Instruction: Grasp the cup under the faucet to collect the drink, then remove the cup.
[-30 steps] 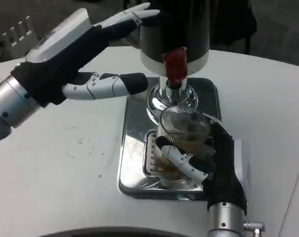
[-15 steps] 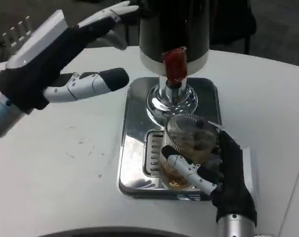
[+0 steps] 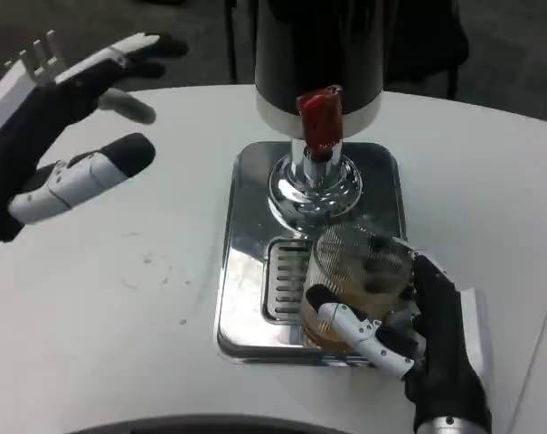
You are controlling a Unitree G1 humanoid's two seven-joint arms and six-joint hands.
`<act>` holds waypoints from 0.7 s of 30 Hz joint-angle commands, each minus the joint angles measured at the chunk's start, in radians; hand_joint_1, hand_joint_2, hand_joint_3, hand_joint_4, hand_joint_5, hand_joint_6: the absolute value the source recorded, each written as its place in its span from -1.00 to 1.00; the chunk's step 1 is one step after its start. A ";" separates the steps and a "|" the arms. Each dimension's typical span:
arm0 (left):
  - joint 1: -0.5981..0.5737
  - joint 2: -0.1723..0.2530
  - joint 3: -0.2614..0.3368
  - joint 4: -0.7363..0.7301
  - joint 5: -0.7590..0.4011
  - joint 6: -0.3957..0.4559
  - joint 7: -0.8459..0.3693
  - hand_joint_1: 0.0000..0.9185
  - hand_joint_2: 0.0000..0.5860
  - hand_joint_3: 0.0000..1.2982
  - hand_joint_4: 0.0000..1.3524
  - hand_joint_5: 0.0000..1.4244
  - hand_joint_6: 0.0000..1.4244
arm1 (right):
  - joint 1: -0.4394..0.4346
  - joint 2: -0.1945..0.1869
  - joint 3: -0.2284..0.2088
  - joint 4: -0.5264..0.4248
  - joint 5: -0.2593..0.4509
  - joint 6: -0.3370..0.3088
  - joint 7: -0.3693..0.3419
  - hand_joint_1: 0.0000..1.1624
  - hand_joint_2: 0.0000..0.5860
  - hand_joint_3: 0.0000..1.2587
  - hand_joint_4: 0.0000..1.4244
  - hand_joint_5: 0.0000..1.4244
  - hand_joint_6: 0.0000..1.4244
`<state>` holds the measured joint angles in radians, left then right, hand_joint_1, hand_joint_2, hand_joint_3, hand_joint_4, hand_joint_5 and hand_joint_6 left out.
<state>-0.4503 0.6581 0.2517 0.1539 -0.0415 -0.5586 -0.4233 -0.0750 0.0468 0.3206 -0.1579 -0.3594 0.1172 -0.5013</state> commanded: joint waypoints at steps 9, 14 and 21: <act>0.247 0.009 0.113 -0.065 0.014 0.040 0.062 -1.00 -0.63 -0.64 -0.82 -0.72 -0.40 | 0.093 0.017 0.016 -0.153 -0.029 -0.012 0.097 0.30 -0.32 0.27 0.18 0.27 0.31; 0.324 0.010 0.129 -0.084 0.064 0.041 0.086 -1.00 -0.62 -0.64 -0.82 -0.72 -0.40 | 0.097 0.011 0.013 -0.193 -0.039 -0.003 0.143 0.30 -0.32 0.28 0.19 0.28 0.32; 0.414 0.001 0.122 -0.115 0.131 0.053 0.113 -1.00 -0.61 -0.63 -0.82 -0.74 -0.43 | 0.108 -0.012 0.006 -0.229 -0.052 0.004 0.225 0.30 -0.31 0.28 0.20 0.28 0.32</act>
<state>-0.0702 0.6579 0.3748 0.0579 0.0581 -0.5094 -0.3304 0.0266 0.0375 0.3256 -0.3395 -0.4038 0.1298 -0.2987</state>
